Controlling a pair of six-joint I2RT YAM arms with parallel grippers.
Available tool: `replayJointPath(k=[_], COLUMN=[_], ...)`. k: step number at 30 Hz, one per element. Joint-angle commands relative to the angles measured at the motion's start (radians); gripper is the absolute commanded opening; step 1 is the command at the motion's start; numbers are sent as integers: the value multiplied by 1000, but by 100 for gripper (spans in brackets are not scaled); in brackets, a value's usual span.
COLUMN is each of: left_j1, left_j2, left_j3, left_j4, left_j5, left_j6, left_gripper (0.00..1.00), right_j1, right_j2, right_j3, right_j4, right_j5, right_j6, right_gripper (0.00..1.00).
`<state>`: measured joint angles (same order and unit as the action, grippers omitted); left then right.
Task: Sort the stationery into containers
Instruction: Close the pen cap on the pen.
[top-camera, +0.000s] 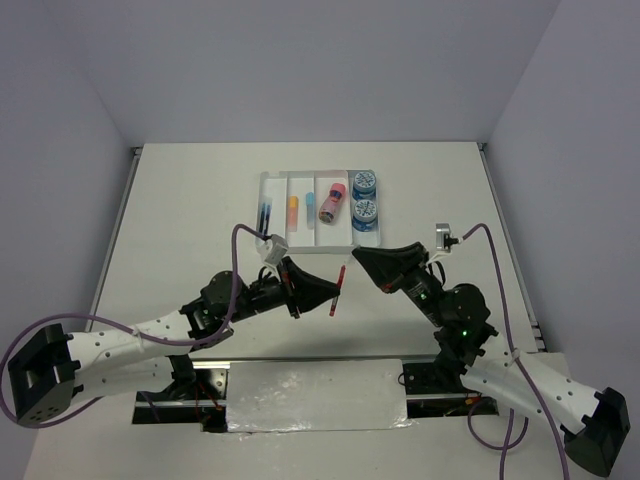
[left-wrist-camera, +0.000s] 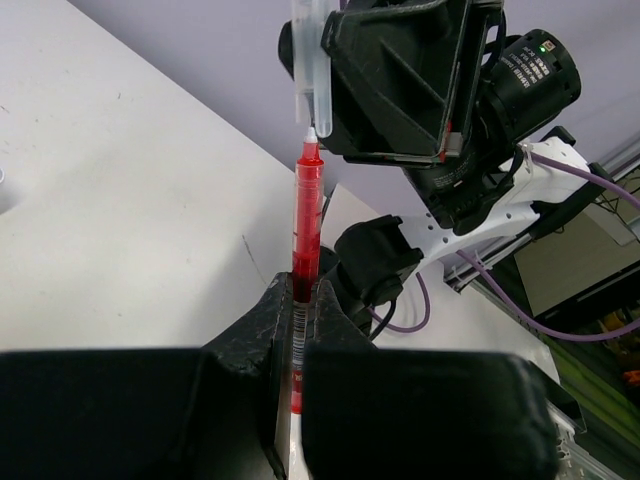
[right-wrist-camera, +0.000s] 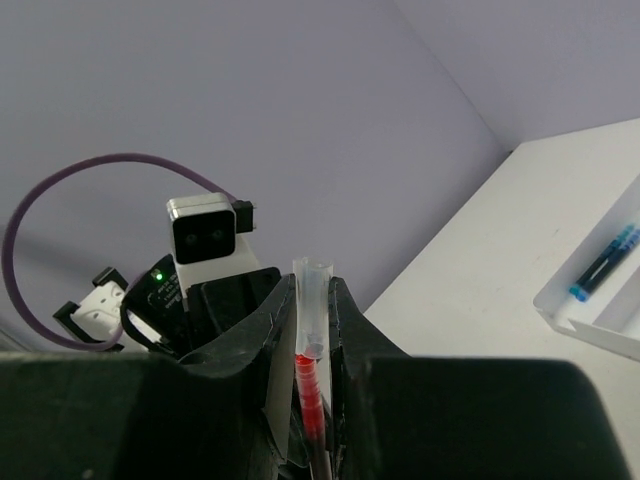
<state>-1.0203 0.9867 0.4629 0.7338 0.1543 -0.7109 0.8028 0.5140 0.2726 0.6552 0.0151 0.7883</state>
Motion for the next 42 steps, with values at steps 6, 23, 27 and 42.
replayJointPath(k=[6,23,27,42], left_j1=[5,5,8,22], left_j2=[17,-6,7,-6], left_j3=[10,16,20,17], left_j4=[99,58,56,62], left_j5=[57,42,48,56], left_j6=[-1,16,14,5], left_gripper=[0,0,0,0], right_j1=[10,9,10,12], right_j2=[17,27,17,40], right_j3=[62,40,48,53], right_j4=[32,61,50,34], right_j5=[-9,-49,-47,-76], right_j6=[-24,-17,-21,-34], right_gripper=[0,0,0,0])
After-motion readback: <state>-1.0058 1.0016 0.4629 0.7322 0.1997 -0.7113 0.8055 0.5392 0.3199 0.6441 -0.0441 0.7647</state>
